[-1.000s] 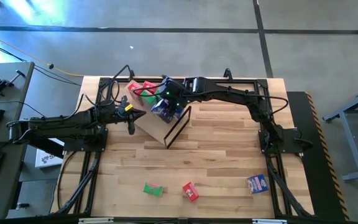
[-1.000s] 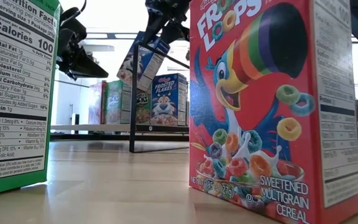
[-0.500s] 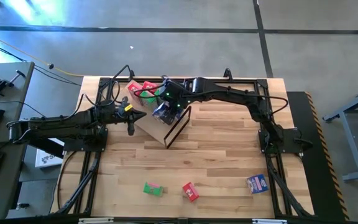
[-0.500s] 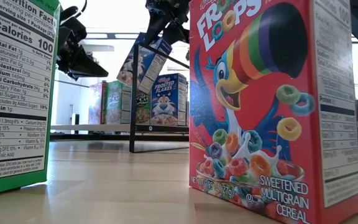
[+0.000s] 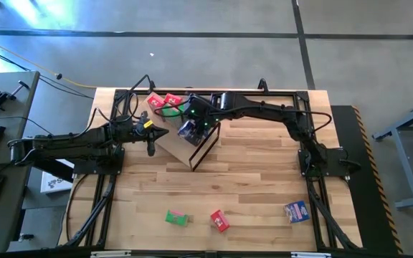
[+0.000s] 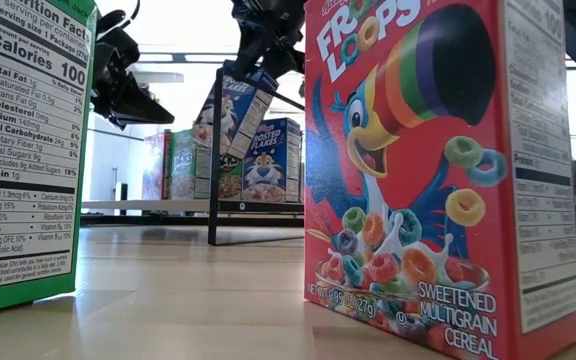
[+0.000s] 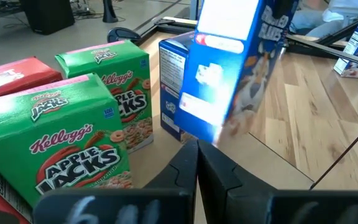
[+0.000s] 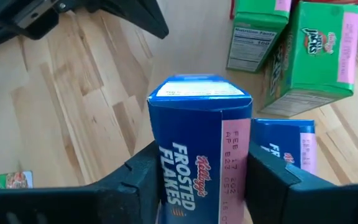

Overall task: Stack cereal on shelf
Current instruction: Put the top blue cereal on the shelf

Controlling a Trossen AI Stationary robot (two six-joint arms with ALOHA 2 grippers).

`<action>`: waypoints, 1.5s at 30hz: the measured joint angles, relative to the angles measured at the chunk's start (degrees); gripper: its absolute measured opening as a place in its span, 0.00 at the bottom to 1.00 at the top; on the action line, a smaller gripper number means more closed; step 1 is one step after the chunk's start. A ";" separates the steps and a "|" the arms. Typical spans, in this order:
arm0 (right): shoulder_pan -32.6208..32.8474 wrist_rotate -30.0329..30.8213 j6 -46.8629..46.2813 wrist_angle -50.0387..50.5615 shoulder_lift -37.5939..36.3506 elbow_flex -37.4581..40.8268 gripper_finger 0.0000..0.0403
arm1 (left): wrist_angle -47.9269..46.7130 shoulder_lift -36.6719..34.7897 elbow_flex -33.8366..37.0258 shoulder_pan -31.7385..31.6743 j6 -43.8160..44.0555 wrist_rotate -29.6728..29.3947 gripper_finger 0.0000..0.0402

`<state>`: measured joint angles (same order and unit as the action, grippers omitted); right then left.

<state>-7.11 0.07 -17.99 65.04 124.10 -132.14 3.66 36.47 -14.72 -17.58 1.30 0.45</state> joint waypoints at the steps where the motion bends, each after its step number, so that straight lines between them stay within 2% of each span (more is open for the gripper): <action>1: 0.05 0.46 -0.06 -0.02 0.00 0.00 0.43 | 0.00 0.00 0.00 0.00 0.00 0.00 0.00; 7: 0.05 0.88 -0.03 -0.05 0.00 0.00 0.52 | 0.04 0.00 0.00 0.00 0.02 0.79 0.00; 14: 0.08 0.57 1.56 -0.45 0.00 -1.85 0.50 | 0.04 0.00 0.00 -0.02 0.04 2.43 0.00; 19: 0.79 1.03 7.00 0.71 -2.37 -2.36 0.36 | -0.05 0.00 0.00 -0.02 0.04 3.66 0.00; 23: 2.52 6.85 13.38 4.98 -5.42 -2.36 0.18 | -1.00 0.00 0.00 -0.01 -0.18 4.10 0.00; 26: 3.66 10.00 14.93 5.29 -7.25 1.45 0.04 | -1.30 0.00 0.00 0.14 -0.42 4.13 0.00; 28: 4.36 10.39 15.51 2.06 -9.30 7.25 0.03 | -1.33 0.00 0.00 0.55 -0.85 4.13 0.00; 31: 5.33 10.43 15.68 -8.64 -14.96 20.58 0.03 | -1.36 0.00 0.00 1.60 -1.36 4.15 0.00; 40: 12.20 9.89 9.79 -47.58 -42.96 65.82 0.00 | -1.34 0.00 0.00 4.01 -2.46 4.15 0.00; 45: 14.12 5.41 4.67 -68.90 -46.84 86.01 0.01 | -5.62 0.71 -0.11 7.98 -1.30 4.11 0.00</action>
<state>7.01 5.49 -13.31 -3.86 77.25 -46.13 -1.96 37.18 -14.83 -9.61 0.00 4.56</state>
